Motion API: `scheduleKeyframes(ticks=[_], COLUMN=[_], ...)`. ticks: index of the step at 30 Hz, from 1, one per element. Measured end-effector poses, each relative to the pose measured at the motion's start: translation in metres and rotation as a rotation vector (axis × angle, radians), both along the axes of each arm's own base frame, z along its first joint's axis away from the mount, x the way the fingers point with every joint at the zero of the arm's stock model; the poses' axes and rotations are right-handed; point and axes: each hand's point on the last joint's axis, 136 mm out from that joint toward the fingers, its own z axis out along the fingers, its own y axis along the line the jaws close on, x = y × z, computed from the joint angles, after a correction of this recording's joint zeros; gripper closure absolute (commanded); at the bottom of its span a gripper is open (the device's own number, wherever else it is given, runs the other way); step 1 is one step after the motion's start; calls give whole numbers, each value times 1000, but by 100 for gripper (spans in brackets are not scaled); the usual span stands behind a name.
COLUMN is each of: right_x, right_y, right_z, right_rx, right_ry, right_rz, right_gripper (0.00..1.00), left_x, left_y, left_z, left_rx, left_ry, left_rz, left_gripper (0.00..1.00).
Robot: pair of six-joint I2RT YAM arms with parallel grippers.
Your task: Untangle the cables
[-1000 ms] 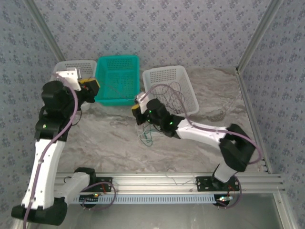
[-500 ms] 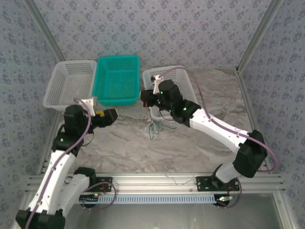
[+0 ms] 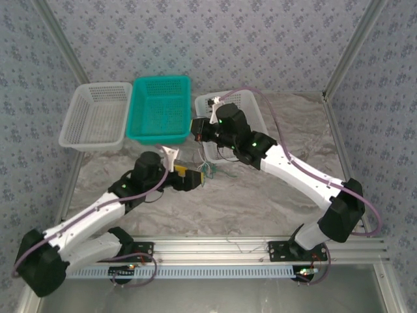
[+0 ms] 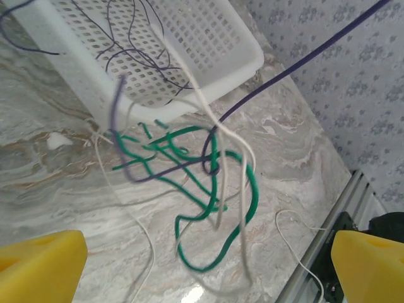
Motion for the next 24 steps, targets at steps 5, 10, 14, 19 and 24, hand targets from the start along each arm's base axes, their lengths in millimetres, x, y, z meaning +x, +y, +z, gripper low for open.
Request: scheduleKeyframes(ticks=[5,10,14,19,24], right_x=[1,4,7,17,41], right_y=[1,-1,-3,-18,-60], right_z=[-4,4,11,3,-3], right_rx=[-3,14,32,14,-12], right_ry=[23,26,30,64,90], right_rz=[-10,-34,-44,-87,-192], right_gripper=[100,100,100,100,100], left_x=[12,22,30,38,44], left_y=[-7,-5,1,19,62], left_z=[-18,-33,-40,-40,-26], left_rx=[68,118,135,125,128], left_ry=[-16,-18,-8,-19,-39], left_rz=[30,64,99,158,303], left_gripper=[45,80,100,100,100])
